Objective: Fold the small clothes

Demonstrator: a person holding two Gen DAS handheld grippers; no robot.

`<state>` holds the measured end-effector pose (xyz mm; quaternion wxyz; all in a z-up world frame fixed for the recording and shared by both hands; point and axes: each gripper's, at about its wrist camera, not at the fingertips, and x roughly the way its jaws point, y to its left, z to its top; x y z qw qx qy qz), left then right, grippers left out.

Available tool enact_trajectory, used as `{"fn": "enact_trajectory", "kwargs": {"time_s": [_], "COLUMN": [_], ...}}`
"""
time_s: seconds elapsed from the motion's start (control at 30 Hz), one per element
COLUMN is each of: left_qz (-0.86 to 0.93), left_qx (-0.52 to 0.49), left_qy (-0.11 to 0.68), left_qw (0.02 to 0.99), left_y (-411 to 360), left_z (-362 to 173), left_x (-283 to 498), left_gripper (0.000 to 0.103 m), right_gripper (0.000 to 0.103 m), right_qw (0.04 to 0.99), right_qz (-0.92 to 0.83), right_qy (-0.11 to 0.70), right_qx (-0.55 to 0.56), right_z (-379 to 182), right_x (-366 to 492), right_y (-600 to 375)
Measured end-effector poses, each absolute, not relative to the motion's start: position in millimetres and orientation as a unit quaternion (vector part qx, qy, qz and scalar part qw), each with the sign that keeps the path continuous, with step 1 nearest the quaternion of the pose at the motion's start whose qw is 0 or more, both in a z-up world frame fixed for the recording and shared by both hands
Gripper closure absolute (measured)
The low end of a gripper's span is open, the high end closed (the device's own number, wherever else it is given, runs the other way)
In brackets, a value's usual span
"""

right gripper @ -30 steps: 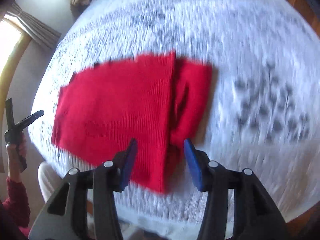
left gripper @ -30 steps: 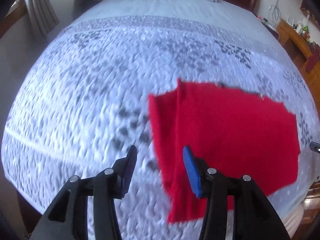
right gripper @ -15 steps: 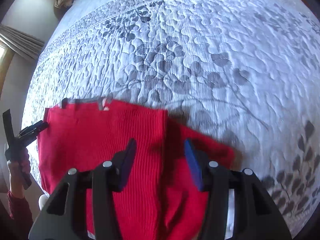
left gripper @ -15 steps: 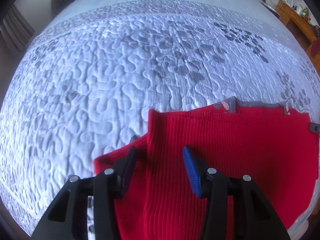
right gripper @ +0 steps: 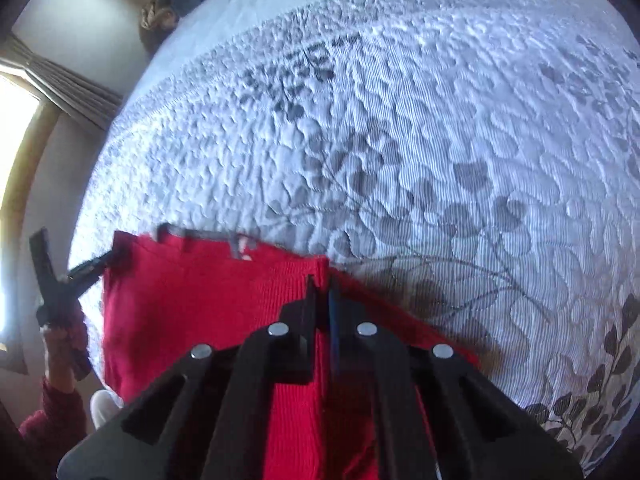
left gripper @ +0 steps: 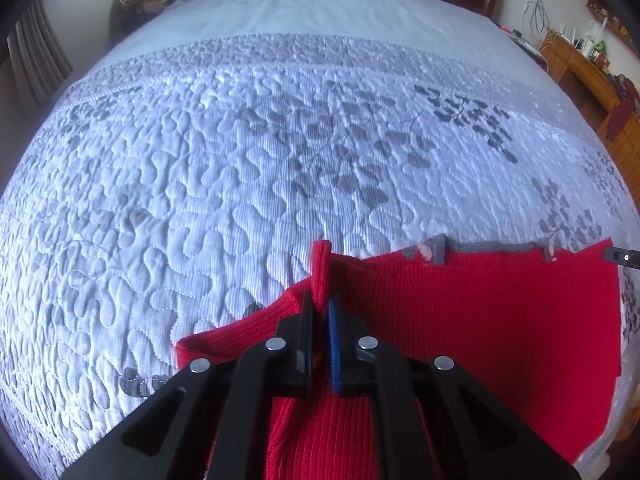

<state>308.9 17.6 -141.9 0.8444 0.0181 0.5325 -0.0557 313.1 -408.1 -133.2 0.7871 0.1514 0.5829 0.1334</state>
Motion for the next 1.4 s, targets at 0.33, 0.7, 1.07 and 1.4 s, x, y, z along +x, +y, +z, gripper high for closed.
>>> {"fn": "enact_trajectory", "kwargs": {"time_s": [0.33, 0.7, 1.07, 1.4], "left_qz": [-0.067, -0.067, -0.066, -0.066], "left_qx": [0.022, 0.025, 0.028, 0.032], "left_qy": [0.512, 0.527, 0.521, 0.517], "left_qw": [0.856, 0.847, 0.850, 0.853], "left_y": [20, 26, 24, 24], "left_z": [-138, -166, -167, -167], "left_x": [309, 310, 308, 306], "left_gripper": [0.097, 0.097, 0.097, 0.095], "right_gripper": [0.099, 0.099, 0.100, 0.099], "right_qw": [0.788, 0.771, 0.777, 0.779], "right_qz": [0.120, 0.108, 0.097, 0.095], "right_qy": [0.583, 0.598, 0.597, 0.593], "right_qx": [0.157, 0.187, 0.177, 0.180], "right_z": [-146, -186, -187, -189], "right_x": [315, 313, 311, 312], "right_y": [-415, -424, -420, -418]}}
